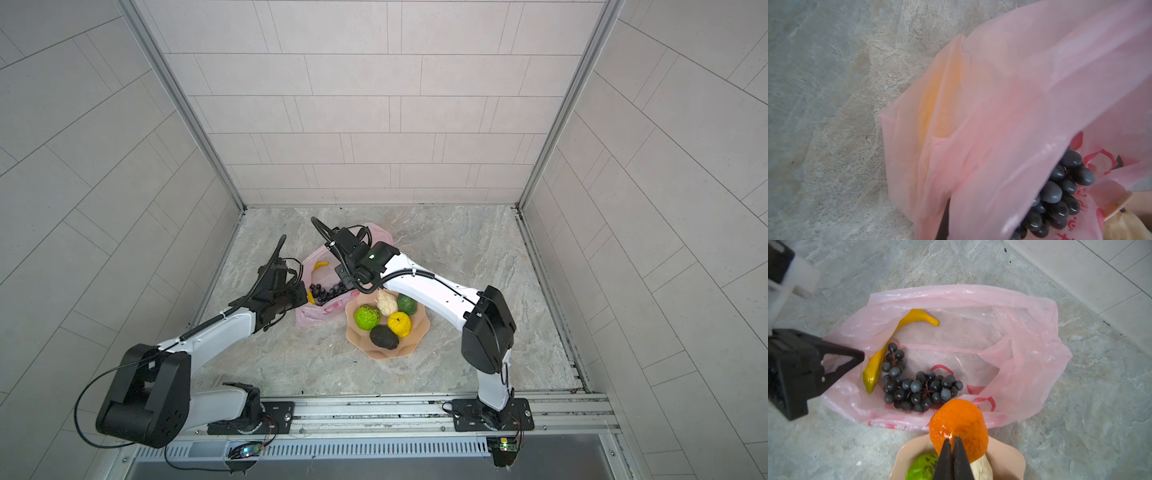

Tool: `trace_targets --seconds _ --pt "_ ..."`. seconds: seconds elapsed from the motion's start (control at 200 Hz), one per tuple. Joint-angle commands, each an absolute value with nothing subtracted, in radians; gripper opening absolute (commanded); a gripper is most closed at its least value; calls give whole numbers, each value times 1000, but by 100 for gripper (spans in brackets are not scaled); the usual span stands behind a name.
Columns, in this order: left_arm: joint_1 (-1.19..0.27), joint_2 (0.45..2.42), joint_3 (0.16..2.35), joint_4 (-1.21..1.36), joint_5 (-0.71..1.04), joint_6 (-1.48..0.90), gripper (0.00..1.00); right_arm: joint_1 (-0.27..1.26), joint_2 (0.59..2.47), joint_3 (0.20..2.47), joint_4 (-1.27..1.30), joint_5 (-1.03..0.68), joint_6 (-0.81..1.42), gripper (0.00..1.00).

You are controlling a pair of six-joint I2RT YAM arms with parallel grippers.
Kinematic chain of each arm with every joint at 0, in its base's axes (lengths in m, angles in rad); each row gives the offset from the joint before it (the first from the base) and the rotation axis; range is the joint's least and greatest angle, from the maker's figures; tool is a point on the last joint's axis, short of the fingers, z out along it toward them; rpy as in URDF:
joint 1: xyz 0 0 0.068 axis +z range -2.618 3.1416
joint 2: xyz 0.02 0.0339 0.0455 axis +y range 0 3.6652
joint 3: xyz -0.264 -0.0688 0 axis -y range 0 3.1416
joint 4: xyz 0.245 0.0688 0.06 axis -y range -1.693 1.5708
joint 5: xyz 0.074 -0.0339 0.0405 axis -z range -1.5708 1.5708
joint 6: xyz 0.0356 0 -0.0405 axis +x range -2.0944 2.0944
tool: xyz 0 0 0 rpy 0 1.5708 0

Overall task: Take the fake fruits out of the plastic bag
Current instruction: 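Lift the orange out of the bag and carry it over the bowl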

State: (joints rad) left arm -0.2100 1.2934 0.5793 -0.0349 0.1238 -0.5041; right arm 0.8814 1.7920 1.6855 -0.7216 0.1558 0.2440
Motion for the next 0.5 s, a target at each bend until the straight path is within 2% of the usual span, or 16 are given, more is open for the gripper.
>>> trace_targets --seconds 0.0,0.23,0.495 --pt "-216 1301 589 -47 121 -503 3 890 1660 1593 -736 155 252 0" --pt "-215 1324 586 -29 133 -509 3 891 1459 1324 -710 159 288 0" --pt "-214 1363 592 -10 160 -520 3 894 1372 1122 -666 119 306 0"
